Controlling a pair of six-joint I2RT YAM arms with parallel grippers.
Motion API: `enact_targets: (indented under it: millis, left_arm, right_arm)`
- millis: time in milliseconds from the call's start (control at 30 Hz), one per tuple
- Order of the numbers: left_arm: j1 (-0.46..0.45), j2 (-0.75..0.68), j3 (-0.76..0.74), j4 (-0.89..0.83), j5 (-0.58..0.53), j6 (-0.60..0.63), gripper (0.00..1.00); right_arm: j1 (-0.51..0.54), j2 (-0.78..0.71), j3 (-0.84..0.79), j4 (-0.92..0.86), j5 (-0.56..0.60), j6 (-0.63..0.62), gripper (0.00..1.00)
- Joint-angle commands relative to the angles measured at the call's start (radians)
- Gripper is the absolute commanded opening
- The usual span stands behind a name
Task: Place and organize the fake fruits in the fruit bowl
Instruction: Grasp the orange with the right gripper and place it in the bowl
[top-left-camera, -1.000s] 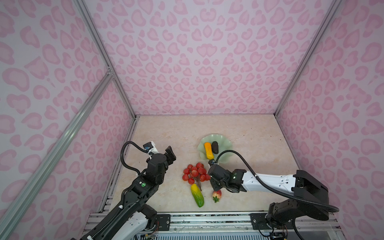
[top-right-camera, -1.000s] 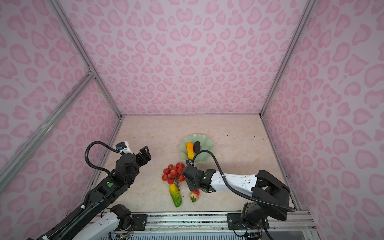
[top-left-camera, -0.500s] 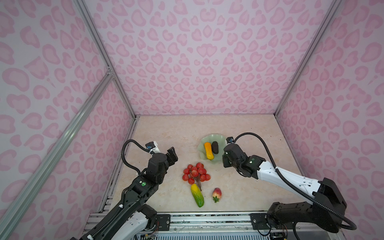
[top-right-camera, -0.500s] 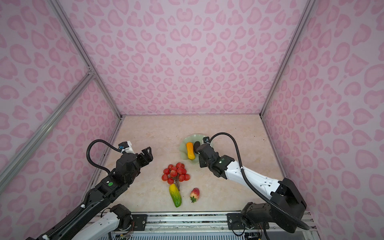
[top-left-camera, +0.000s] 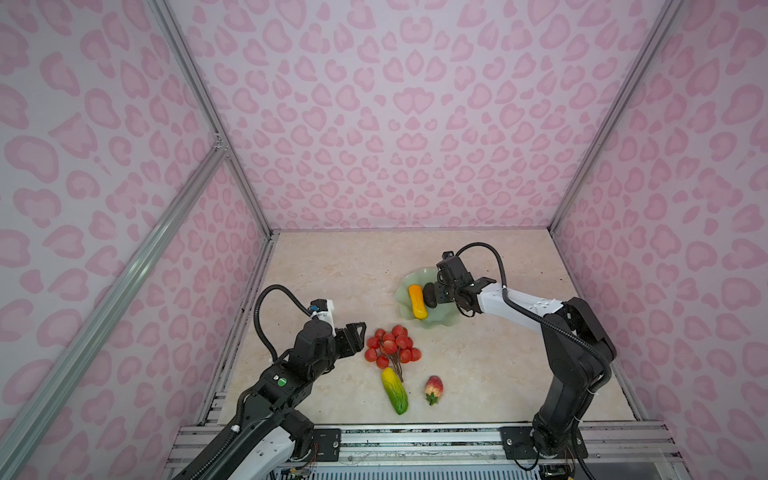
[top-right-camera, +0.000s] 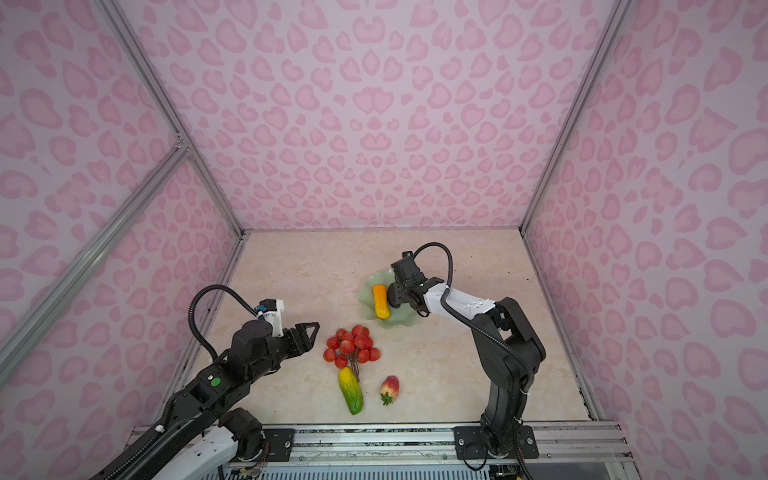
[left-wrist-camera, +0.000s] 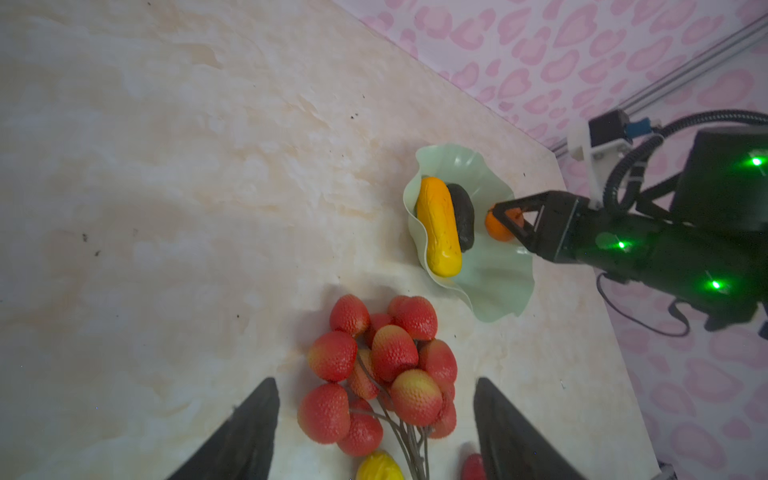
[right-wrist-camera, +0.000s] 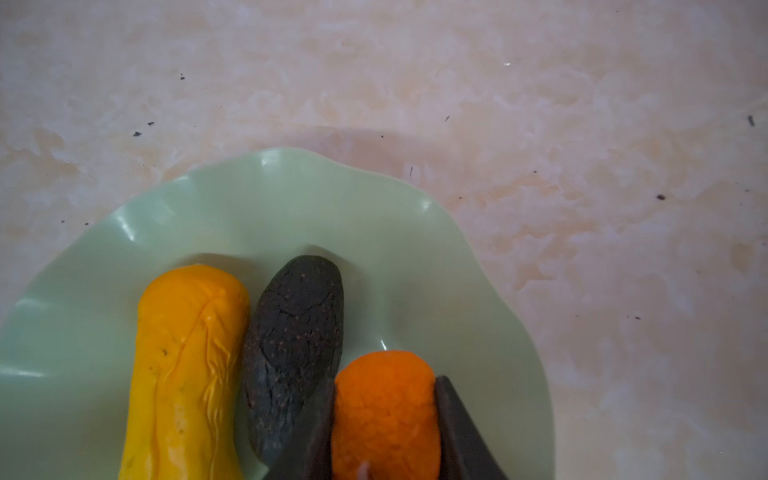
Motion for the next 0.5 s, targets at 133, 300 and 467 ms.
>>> enact_targets:
  millis: [133, 300, 467]
  left_arm:
    - [-0.115, -0.05, -0.041, -0.132, 0.115, -0.034, 0.73]
    - [-0.219, -0.055, -0.065, -0.187, 0.115, -0.075, 0.71]
    - [-0.344, -0.038, -0.096, -0.182, 0.074, -0.124, 0.71]
  right_arm:
    - [-0.002, 0.013, 0.024, 0.016, 0.013, 0.001, 0.62]
    - [-0.004, -0.116, -0.028, 0.063, 0.059, 0.004, 0.75]
    - [-0.003, -0.277, -0.146, 0.136, 0.109, 0.029, 0.86]
